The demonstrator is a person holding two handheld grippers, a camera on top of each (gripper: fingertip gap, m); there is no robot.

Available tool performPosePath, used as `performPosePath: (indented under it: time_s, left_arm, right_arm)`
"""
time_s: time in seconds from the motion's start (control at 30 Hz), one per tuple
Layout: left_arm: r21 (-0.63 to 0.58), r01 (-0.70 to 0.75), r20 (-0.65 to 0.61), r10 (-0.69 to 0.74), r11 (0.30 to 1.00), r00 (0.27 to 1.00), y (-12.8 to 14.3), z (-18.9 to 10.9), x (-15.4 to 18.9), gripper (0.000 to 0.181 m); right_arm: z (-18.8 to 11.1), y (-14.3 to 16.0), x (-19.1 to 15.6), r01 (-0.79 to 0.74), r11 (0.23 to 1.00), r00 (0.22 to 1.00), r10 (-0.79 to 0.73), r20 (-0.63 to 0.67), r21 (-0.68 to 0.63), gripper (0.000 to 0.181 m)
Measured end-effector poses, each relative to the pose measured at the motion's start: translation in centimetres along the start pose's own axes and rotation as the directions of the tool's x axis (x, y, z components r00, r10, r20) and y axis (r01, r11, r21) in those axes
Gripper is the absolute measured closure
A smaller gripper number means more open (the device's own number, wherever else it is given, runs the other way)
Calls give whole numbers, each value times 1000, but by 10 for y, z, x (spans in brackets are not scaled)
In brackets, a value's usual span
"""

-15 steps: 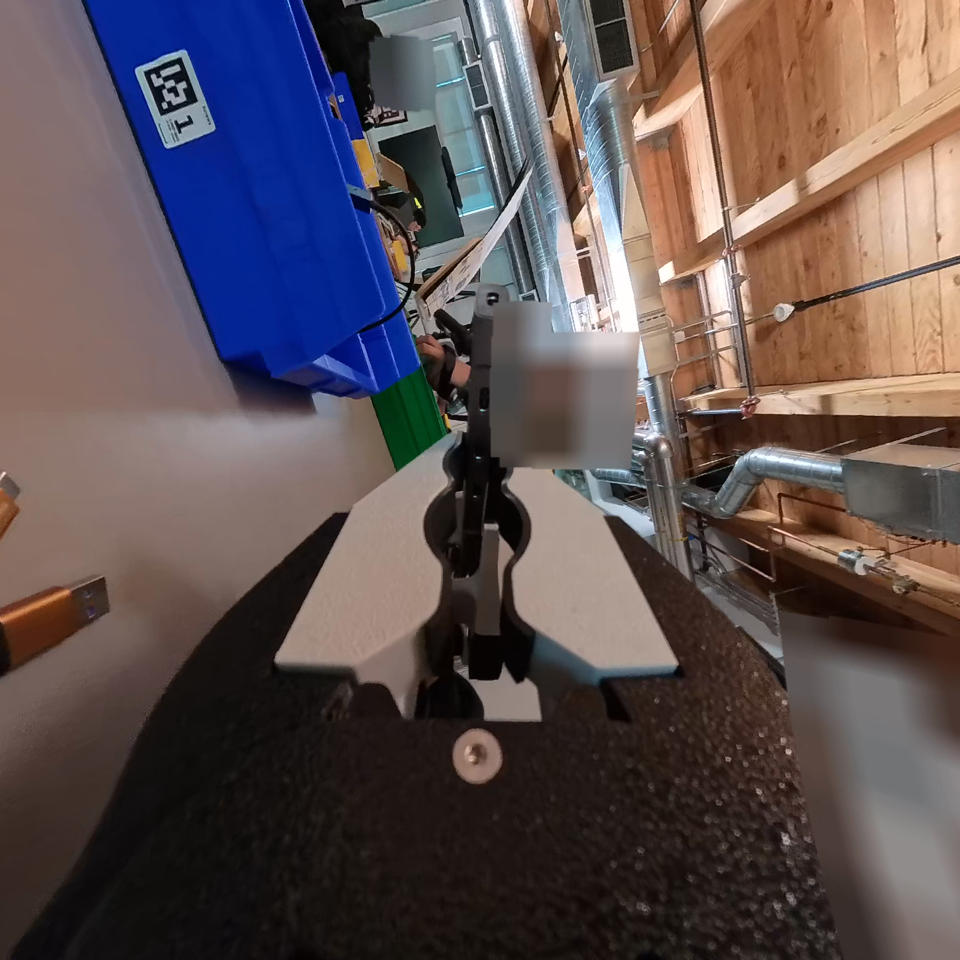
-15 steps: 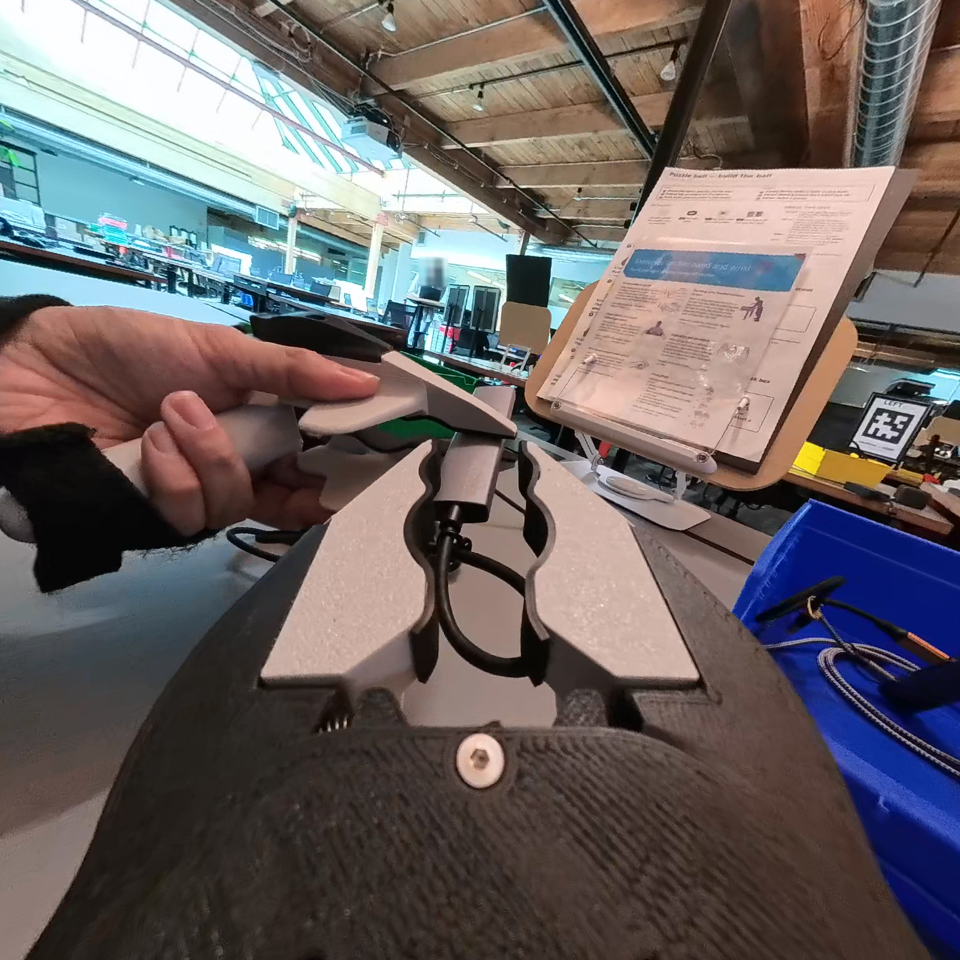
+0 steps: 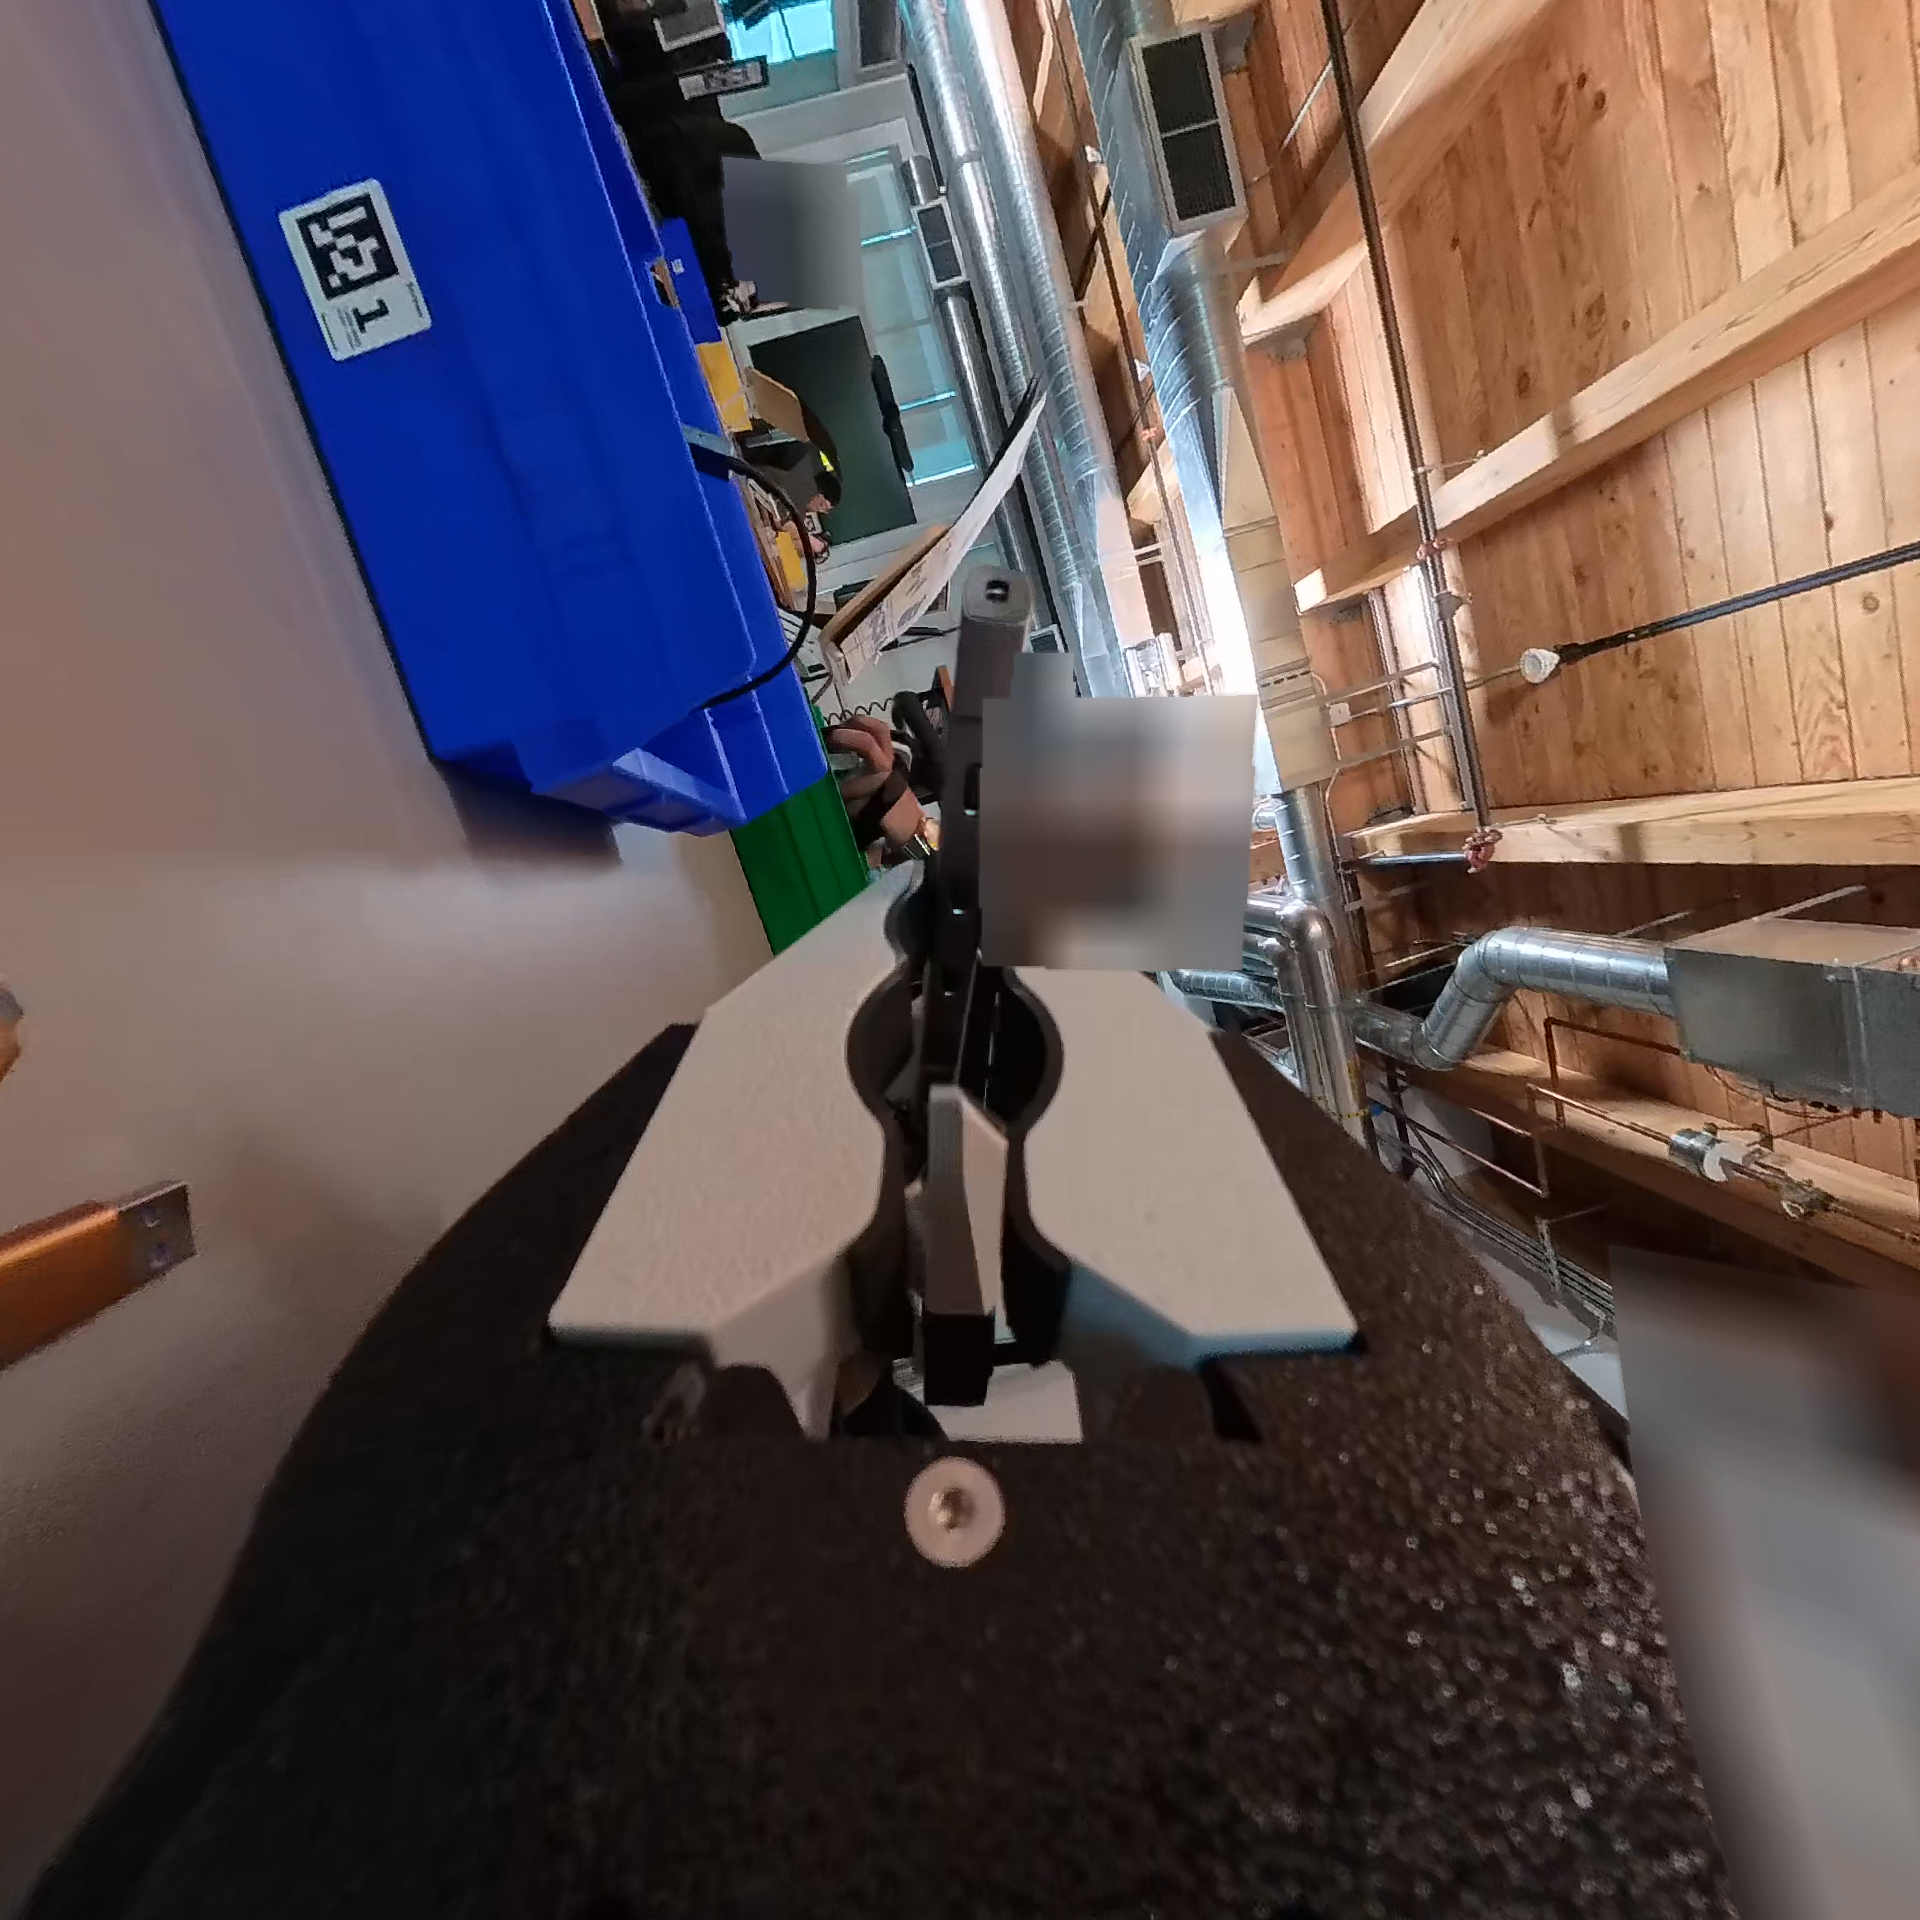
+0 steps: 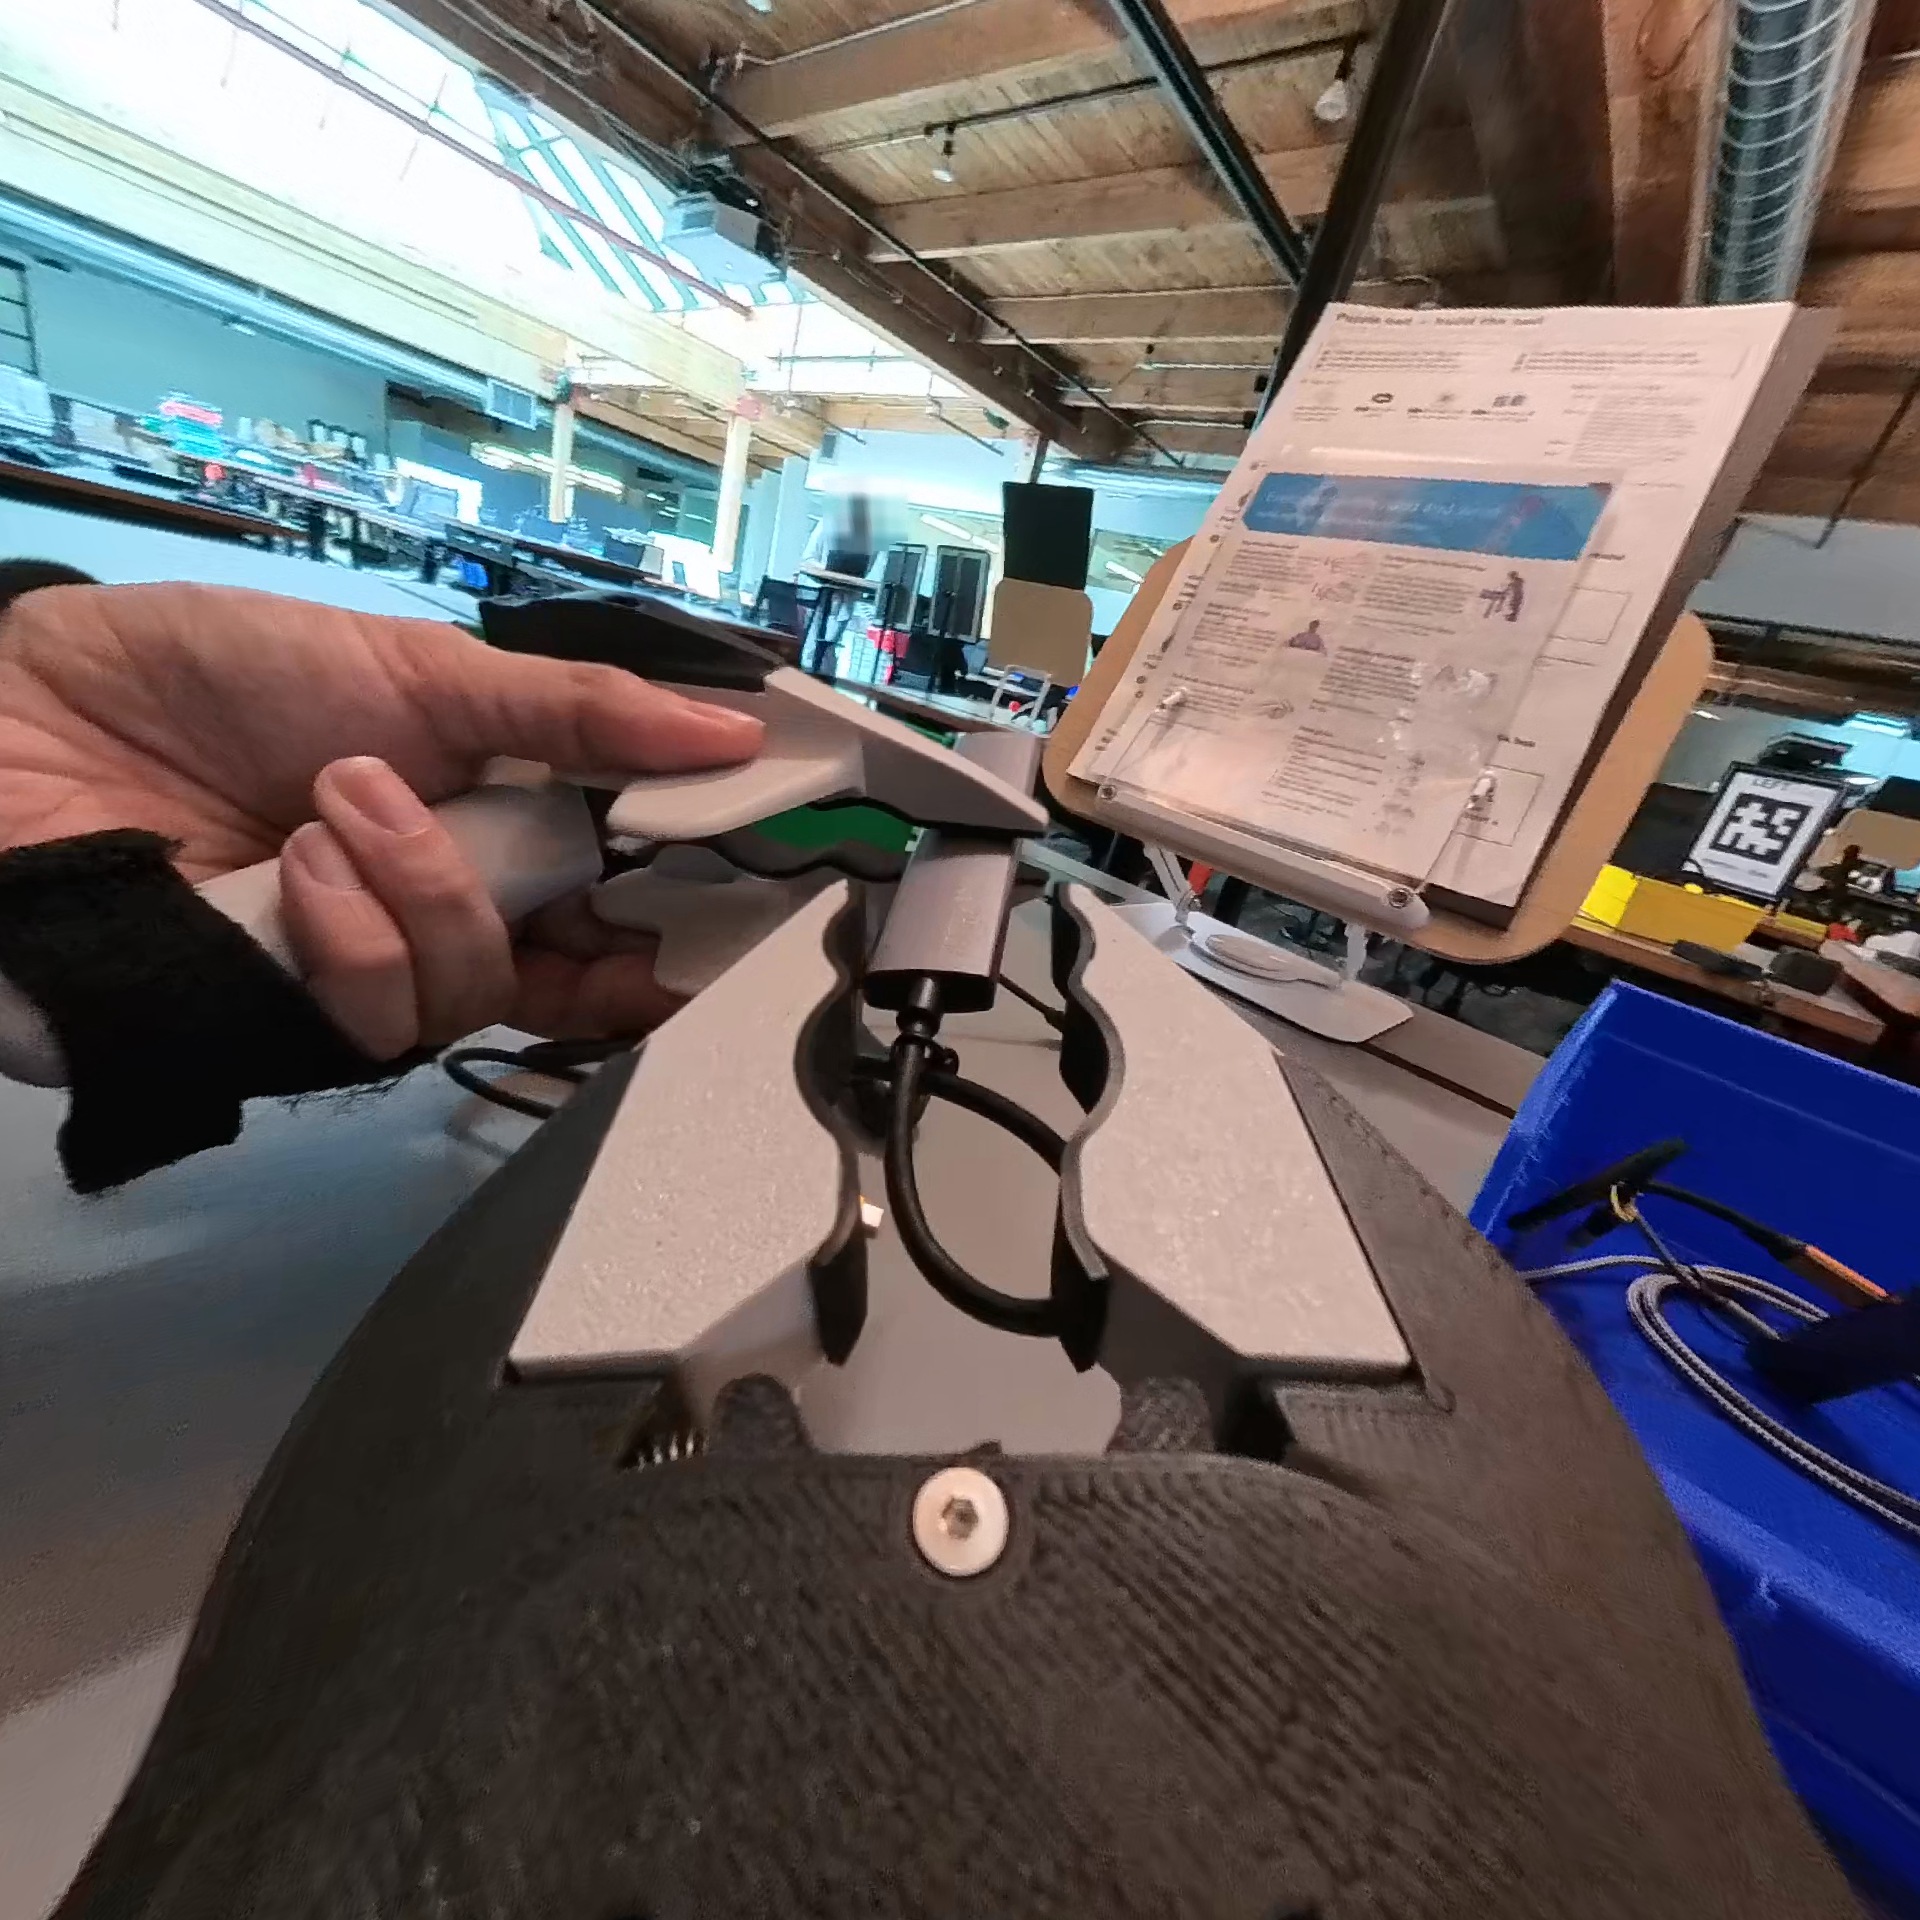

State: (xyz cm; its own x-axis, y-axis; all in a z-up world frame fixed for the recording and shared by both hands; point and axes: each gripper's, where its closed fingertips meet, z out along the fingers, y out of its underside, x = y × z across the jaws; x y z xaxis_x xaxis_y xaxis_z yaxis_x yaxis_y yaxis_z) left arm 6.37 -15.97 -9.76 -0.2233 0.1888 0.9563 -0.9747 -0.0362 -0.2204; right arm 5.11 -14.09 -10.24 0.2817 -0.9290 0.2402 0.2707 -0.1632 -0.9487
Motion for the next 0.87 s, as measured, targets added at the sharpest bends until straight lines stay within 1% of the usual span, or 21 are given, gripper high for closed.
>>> performPosePath:
  time_s: [0.17, 0.2, 0.23, 0.37, 0.47, 0.5, 0.53, 0.57, 0.6, 0.63, 0.67, 0.73, 0.77, 0.83, 0.87]
  left_arm:
    - [22, 32, -2, -32, 999, 999, -1, -2, -1, 175]
    - [23, 35, -3, -35, 999, 999, -1, -2, -1, 175]
    - [23, 35, -1, -35, 999, 999, -1, -2, -1, 175]
    - [20, 18, 9, -19, 1000, 1000, -1, -2, -1, 175]
    - [-14, -89, 23, 89, 996, 996, -2, -3, 2, 175]
    - [7, -142, 20, 141, 990, 990, -9, -6, 7, 170]
    - [44, -193, 22, 192, 980, 981, -20, -12, 13, 156]
    - [81, -258, 32, 256, 963, 966, -32, -18, 21, 153]
    - [109, -345, 61, 340, 932, 938, -43, -26, 27, 154]
    - [115, -445, 122, 432, 888, 894, -52, -35, 30, 155]
    - [96, -544, 188, 521, 834, 832, -59, -44, 30, 155]
    - [-4, -710, 284, 682, 704, 674, -65, -58, 28, 154]
    - [-71, -771, 308, 749, 633, 586, -63, -64, 26, 154]
    - [-210, -857, 314, 862, 472, 398, -56, -75, 18, 153]
    - [-283, -881, 297, 908, 379, 296, -51, -79, 12, 153]
  right_arm:
    - [2, 4, -1, -4, 999, 1000, 4, 12, -36, 149]
    - [2, 4, -2, 5, 999, 1000, -5, 13, -36, 150]
    - [2, 5, -5, 22, 999, 999, -21, 25, -39, 155]
    - [1, 6, -3, 47, 998, 999, -47, -11, -49, 157]
    - [1, 3, -2, -63, 997, 998, 63, 15, -35, 157]
    - [-1, 0, 3, -133, 991, 991, 133, 10, -15, 157]
    - [-3, -2, 7, -222, 975, 975, 222, 24, 3, 157]
    - [-5, -4, 12, -298, 954, 954, 296, 47, 21, 157]
    - [-8, -6, 17, -352, 935, 935, 349, 57, 36, 157]
    - [-10, -6, 22, -403, 914, 914, 400, 69, 37, 157]
    - [-12, -6, 27, -442, 896, 895, 438, 79, 35, 157]
    - [-16, -5, 37, -484, 874, 874, 481, 63, 45, 157]
    - [-17, -3, 42, -494, 868, 869, 492, 45, 45, 158]
    - [-19, 5, 51, -482, 875, 876, 483, -16, 38, 158]
    - [-20, 9, 56, -479, 878, 876, 479, -59, 29, 158]
